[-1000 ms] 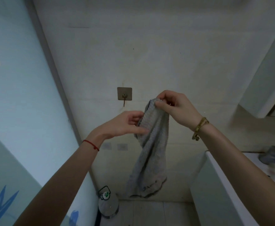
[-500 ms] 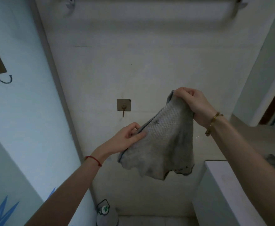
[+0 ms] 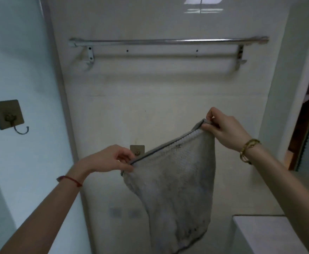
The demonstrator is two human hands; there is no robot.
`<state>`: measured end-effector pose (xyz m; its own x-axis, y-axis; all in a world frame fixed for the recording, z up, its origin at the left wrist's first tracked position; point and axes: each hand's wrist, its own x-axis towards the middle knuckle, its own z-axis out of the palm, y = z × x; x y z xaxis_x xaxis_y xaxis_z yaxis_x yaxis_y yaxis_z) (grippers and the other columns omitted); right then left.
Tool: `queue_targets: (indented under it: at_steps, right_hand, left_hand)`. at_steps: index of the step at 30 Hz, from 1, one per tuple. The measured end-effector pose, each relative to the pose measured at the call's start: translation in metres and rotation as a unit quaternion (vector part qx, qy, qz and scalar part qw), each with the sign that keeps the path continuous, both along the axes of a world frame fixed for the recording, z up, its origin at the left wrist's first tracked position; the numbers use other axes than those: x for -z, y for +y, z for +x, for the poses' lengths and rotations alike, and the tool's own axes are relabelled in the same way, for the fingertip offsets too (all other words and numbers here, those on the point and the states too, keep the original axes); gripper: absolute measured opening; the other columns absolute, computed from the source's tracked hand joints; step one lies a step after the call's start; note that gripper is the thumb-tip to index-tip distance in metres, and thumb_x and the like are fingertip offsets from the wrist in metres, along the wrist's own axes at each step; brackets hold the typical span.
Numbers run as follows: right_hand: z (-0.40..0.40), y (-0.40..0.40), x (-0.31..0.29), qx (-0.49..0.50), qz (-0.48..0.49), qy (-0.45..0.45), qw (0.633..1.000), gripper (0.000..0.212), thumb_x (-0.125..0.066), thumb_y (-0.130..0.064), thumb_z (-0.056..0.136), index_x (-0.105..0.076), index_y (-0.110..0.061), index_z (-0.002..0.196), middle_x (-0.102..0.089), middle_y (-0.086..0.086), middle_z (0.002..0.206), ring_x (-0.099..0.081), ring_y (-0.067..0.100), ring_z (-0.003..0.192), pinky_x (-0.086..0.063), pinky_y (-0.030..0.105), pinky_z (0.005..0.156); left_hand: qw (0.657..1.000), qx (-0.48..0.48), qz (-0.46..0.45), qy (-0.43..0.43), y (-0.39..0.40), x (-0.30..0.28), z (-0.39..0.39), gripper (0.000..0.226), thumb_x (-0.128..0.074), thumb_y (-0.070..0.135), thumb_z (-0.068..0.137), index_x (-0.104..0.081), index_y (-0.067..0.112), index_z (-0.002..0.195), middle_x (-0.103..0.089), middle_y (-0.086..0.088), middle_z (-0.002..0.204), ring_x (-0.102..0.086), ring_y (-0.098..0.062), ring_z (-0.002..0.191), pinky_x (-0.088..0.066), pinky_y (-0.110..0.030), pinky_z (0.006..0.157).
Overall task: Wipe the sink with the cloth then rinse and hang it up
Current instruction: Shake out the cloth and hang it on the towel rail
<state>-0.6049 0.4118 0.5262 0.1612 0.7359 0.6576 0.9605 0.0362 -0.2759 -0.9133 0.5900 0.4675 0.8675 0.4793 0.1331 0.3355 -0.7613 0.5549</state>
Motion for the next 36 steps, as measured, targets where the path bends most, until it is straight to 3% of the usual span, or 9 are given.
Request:
queue_targets:
  at_steps: [4, 7, 10, 12, 20, 24, 30, 33, 36]
  right_hand:
    - [0.001, -0.006, -0.029, 0.013, 0.039, -0.002, 0.999, 0.013, -0.059, -0.027, 0.09, -0.051, -0.02, 0.096, -0.066, -0.002, 0.07, -0.056, 0.023, 0.066, -0.043, 0.038, 0.061]
    - [0.003, -0.009, -0.064, 0.033, 0.087, -0.006, 0.996, 0.012, -0.06, -0.025, 0.09, -0.065, -0.017, 0.098, -0.071, 0.001, 0.079, -0.064, 0.02, 0.073, -0.048, 0.031, 0.065]
    - [0.004, -0.008, -0.106, 0.008, 0.127, 0.078, 0.989, 0.014, -0.058, -0.023, 0.092, -0.065, -0.012, 0.084, -0.061, -0.007, 0.047, -0.056, 0.009, 0.037, -0.041, 0.018, 0.039]
    - [0.003, -0.006, -0.136, -0.032, 0.15, 0.163, 0.975, 0.014, -0.056, -0.019, 0.093, -0.06, -0.008, 0.086, -0.062, 0.003, 0.057, -0.055, 0.014, 0.032, -0.038, 0.02, 0.031]
    - [0.002, 0.011, -0.255, -0.11, 0.245, 0.265, 0.926, 0.015, -0.05, -0.022, 0.096, -0.049, -0.007, 0.098, -0.056, 0.017, 0.097, -0.068, 0.031, 0.052, -0.059, 0.041, 0.046]
    - [0.008, 0.029, -0.305, -0.099, 0.268, 0.234, 0.929, 0.015, -0.048, -0.026, 0.096, -0.047, -0.012, 0.091, -0.055, 0.015, 0.101, -0.069, 0.038, 0.069, -0.061, 0.045, 0.058]
    - [0.017, 0.057, -0.364, -0.122, 0.311, 0.237, 0.912, 0.023, -0.045, -0.025, 0.097, -0.043, -0.022, 0.074, -0.048, 0.002, 0.081, -0.063, 0.028, 0.062, -0.057, 0.043, 0.068]
    - [0.023, 0.071, -0.388, -0.137, 0.327, 0.238, 0.904, 0.02, -0.045, -0.026, 0.098, -0.044, -0.021, 0.078, -0.046, 0.001, 0.082, -0.061, 0.022, 0.059, -0.056, 0.035, 0.064]
    - [0.031, 0.085, -0.409, -0.148, 0.333, 0.241, 0.9, 0.011, -0.044, -0.027, 0.098, -0.045, -0.016, 0.099, -0.047, 0.0, 0.086, -0.061, 0.021, 0.06, -0.057, 0.034, 0.063]
  left_hand:
    - [0.976, -0.086, 0.189, -0.06, 0.01, -0.049, -0.005, 0.013, -0.062, 0.026, 0.094, -0.058, 0.036, 0.087, -0.067, 0.009, 0.087, -0.065, -0.008, 0.077, -0.05, -0.026, 0.07]
    - [0.913, -0.205, 0.349, -0.059, 0.014, -0.088, -0.006, 0.028, -0.05, 0.047, 0.096, -0.054, 0.029, 0.075, -0.059, 0.01, 0.07, -0.059, -0.015, 0.068, -0.047, -0.033, 0.063]
    - [0.861, -0.247, 0.425, -0.135, 0.011, -0.133, -0.004, 0.05, -0.047, 0.054, 0.094, -0.052, 0.018, 0.06, -0.052, 0.004, 0.054, -0.054, -0.019, 0.057, -0.041, -0.034, 0.055]
    - [0.844, -0.252, 0.444, -0.164, 0.008, -0.167, -0.002, 0.052, -0.049, 0.051, 0.095, -0.049, 0.016, 0.057, -0.047, 0.004, 0.05, -0.05, -0.019, 0.053, -0.038, -0.034, 0.053]
    - [0.935, -0.188, 0.211, -0.213, 0.022, -0.3, 0.005, 0.028, -0.049, 0.027, 0.102, -0.06, 0.003, 0.094, -0.053, -0.007, 0.083, -0.059, -0.016, 0.07, -0.053, -0.018, 0.043]
    - [0.894, -0.206, 0.203, -0.342, 0.039, -0.364, 0.011, 0.024, -0.057, 0.03, 0.098, -0.062, 0.01, 0.087, -0.054, -0.005, 0.077, -0.056, -0.015, 0.069, -0.054, -0.023, 0.04]
    - [0.823, -0.234, 0.241, -0.457, 0.059, -0.439, 0.017, 0.029, -0.076, 0.031, 0.084, -0.059, 0.014, 0.068, -0.057, -0.008, 0.067, -0.059, -0.02, 0.055, -0.057, -0.029, 0.051]
    - [0.797, -0.247, 0.272, -0.479, 0.068, -0.467, 0.026, 0.029, -0.076, 0.028, 0.084, -0.058, 0.019, 0.063, -0.059, -0.01, 0.068, -0.059, -0.015, 0.049, -0.057, -0.028, 0.057]
    - [0.775, -0.241, 0.282, -0.512, 0.08, -0.494, 0.038, 0.013, -0.071, 0.018, 0.089, -0.063, 0.013, 0.08, -0.057, -0.012, 0.076, -0.055, -0.022, 0.068, -0.052, -0.035, 0.073]
